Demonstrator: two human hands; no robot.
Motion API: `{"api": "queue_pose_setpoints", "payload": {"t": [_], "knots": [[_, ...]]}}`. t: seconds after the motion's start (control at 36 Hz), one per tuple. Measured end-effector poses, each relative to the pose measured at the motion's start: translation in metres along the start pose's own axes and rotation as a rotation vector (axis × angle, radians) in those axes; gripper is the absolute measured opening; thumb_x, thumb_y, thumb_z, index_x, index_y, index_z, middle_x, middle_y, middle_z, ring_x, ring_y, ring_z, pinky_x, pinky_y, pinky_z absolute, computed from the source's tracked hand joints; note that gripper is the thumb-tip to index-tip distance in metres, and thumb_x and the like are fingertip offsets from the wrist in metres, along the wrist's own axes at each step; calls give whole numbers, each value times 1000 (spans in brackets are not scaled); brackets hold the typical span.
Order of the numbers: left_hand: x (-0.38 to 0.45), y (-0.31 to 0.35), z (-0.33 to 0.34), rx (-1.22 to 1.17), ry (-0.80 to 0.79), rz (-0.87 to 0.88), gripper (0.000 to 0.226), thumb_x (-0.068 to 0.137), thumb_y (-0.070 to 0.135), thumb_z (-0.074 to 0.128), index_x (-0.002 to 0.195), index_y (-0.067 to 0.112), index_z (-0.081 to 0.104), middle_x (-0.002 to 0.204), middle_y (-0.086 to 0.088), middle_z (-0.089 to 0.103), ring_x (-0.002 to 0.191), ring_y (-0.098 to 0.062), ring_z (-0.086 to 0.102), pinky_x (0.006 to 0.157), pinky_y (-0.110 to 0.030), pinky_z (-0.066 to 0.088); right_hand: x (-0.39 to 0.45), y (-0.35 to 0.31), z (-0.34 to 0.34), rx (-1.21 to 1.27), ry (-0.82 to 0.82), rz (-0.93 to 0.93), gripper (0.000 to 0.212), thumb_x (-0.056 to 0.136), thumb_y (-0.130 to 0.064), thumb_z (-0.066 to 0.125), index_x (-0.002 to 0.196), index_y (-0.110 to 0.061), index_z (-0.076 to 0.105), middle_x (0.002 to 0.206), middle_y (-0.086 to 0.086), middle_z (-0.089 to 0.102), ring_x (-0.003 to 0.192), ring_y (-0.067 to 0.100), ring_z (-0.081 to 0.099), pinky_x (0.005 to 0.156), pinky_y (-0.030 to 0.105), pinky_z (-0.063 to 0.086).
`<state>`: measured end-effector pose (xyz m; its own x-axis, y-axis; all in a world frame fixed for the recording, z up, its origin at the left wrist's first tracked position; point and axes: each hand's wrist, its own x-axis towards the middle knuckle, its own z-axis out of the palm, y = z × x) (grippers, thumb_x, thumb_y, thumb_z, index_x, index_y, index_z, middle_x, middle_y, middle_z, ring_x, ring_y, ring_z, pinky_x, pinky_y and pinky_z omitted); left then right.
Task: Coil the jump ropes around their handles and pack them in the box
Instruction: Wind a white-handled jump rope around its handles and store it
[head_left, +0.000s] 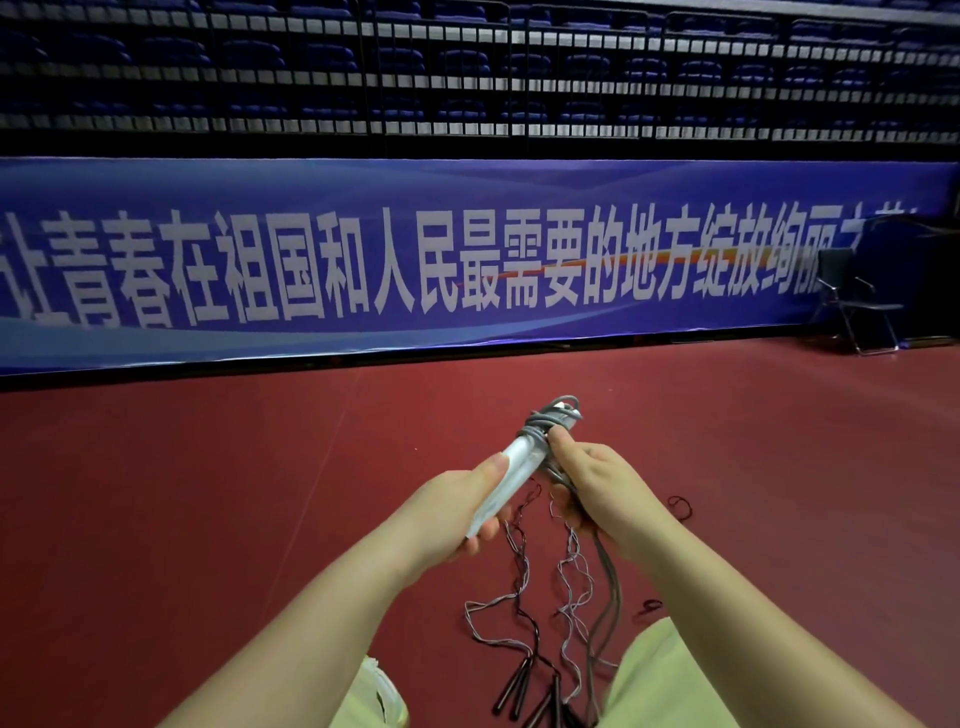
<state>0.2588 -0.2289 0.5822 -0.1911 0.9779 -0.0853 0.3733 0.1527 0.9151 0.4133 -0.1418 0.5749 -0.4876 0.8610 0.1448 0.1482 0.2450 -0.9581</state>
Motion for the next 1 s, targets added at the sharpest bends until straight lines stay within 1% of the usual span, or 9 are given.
{"api": "queue_pose_setpoints", "payload": {"t": [0.11, 0.19, 0.31, 0.42, 0.56, 0.69, 0.78, 0.89, 1.0], "knots": [[2, 0, 3, 366, 213, 182, 53, 91, 63, 35, 74, 15, 48, 67, 3, 47, 61, -17, 41, 61, -33, 33, -1, 5, 6, 24, 9, 63, 63, 84, -75, 37, 55, -20, 46, 53, 1, 45, 51, 19, 42, 56, 30, 36], [1, -1, 3, 529, 301, 206, 53, 91, 61, 33, 80, 11, 49, 71, 3, 49, 66, -19, 44, 60, -34, 32, -8, 7, 9, 231, -27, 106, 67, 79, -78, 35, 66, -16, 55, 52, -1, 44, 45, 14, 40, 49, 23, 38], [0, -3, 6, 600, 339, 202, 46, 91, 61, 35, 81, 19, 49, 74, 4, 53, 72, -21, 51, 59, -34, 33, -12, 11, 7, 368, -104, 98, 86, 49, -87, 37, 80, -9, 58, 53, -2, 41, 42, 12, 35, 42, 22, 32], [-3, -5, 7, 626, 396, 219, 38, 88, 61, 44, 91, 24, 53, 83, 5, 57, 81, -21, 56, 65, -35, 40, -14, 10, 11, 386, -98, 125, 84, 66, -81, 35, 99, -9, 64, 55, -3, 44, 44, 9, 35, 45, 23, 27], [-9, 0, 8, 565, 388, 230, 36, 76, 55, 66, 98, 31, 50, 96, 11, 51, 86, -15, 54, 66, -32, 40, -17, 6, 15, 268, 60, 23, 52, 93, -58, 42, 62, -17, 51, 54, 0, 42, 43, 13, 31, 46, 27, 22], [-16, 7, 4, 539, 352, 225, 38, 71, 54, 72, 88, 30, 49, 82, 10, 54, 65, -9, 50, 54, -29, 34, -17, 2, 14, 295, 77, -60, 44, 92, -51, 50, 65, -17, 49, 56, 2, 35, 43, 11, 27, 44, 25, 21], [-15, 11, 1, 477, 175, 192, 38, 68, 53, 72, 85, 24, 54, 74, 8, 56, 59, -9, 51, 56, -27, 40, -17, -3, 12, 378, 76, -81, 36, 77, -49, 51, 69, -14, 46, 54, 1, 29, 41, 10, 24, 40, 21, 21], [-22, 12, -2, 42, -362, 93, 58, 70, 63, 59, 99, 13, 61, 92, -13, 71, 80, -24, 65, 77, -40, 53, -15, -5, 10, 430, 84, -80, 35, 99, -29, 41, 69, -10, 44, 41, -7, 41, 31, 3, 37, 35, 15, 29], [-23, 4, 3, -401, -657, -3, 74, 73, 72, 41, 106, 11, 64, 83, -11, 68, 71, -25, 66, 71, -37, 52, -15, -9, 10, 492, 96, -58, 28, 100, -25, 38, 77, -13, 50, 41, -8, 52, 32, 1, 46, 33, 14, 34]]}}
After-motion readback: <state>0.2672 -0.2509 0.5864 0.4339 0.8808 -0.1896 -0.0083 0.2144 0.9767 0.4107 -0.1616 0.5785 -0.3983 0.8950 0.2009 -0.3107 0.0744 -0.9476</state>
